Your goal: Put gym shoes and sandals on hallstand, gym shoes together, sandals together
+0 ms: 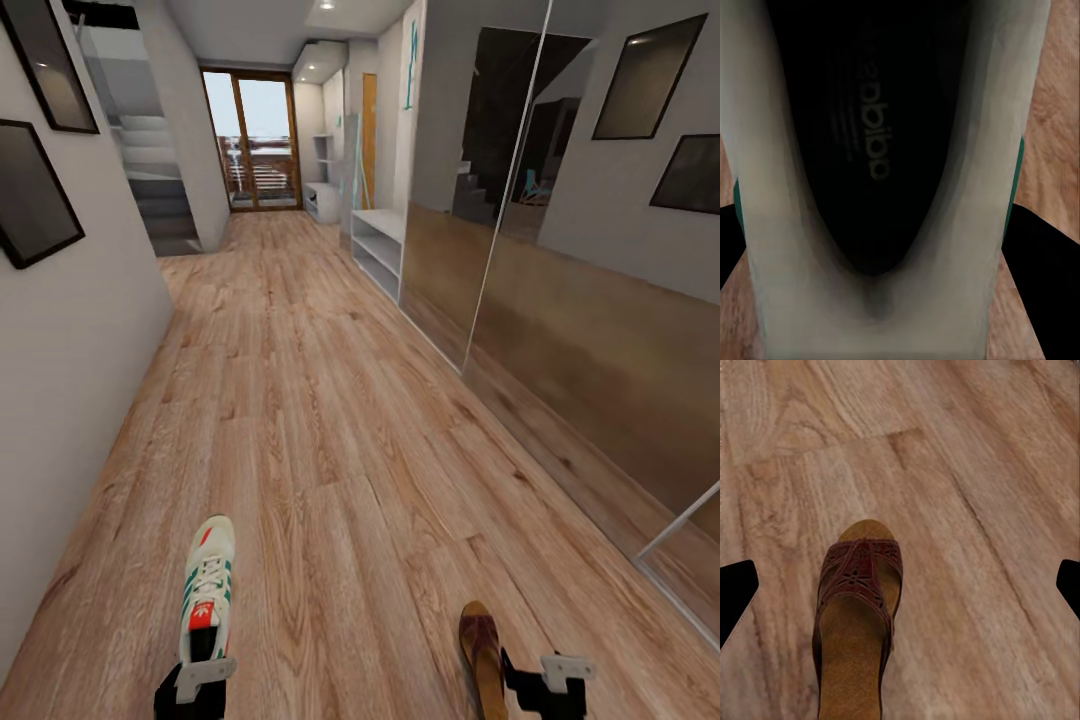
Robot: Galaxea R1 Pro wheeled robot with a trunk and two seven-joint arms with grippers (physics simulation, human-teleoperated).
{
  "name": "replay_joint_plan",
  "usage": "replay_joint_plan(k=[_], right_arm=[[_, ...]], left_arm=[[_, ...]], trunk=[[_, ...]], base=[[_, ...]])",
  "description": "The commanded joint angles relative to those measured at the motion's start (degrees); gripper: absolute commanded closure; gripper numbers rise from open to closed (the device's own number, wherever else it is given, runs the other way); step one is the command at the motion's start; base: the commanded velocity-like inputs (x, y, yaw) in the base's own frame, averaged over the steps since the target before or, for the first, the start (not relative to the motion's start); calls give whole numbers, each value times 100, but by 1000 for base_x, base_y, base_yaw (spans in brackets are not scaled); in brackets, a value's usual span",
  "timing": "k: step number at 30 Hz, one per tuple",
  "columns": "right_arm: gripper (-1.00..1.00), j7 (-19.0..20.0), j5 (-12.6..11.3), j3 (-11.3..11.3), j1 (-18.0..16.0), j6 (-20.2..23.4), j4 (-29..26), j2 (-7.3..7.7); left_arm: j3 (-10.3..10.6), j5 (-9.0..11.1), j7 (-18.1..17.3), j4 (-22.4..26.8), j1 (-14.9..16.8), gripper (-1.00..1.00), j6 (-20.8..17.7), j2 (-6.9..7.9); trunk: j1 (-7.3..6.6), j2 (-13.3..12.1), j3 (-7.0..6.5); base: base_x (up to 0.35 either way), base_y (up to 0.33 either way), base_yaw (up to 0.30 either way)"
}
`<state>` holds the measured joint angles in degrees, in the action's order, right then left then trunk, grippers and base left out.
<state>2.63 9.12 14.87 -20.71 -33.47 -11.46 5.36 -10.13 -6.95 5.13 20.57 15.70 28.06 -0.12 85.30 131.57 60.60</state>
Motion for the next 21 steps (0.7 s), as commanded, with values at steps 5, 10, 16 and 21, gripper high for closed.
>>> replay_joint_plan(k=[5,10,16,21], right_arm=[[-100,16,38,44,-5,222,-385,-52],[-100,14,28,43,-45,1460,-1151,-132],[-100,44,14,41,-63,2350,-1743,-147],[-100,57,18,32,-62,2437,-1790,-148]], left_arm=[[-6,-58,13,-32,791,100,-206,-11],[-6,-61,-22,-3,1613,100,-1093,-35],[-8,-55,-23,23,2361,100,-1731,-43],[-18,-55,-15,19,2463,100,-1767,-41]], trunk=[[-1,2,5],[-1,2,5],[-1,2,5],[-1,2,5]], base=[[0,0,0],[0,0,0],[0,0,0],[0,0,0]])
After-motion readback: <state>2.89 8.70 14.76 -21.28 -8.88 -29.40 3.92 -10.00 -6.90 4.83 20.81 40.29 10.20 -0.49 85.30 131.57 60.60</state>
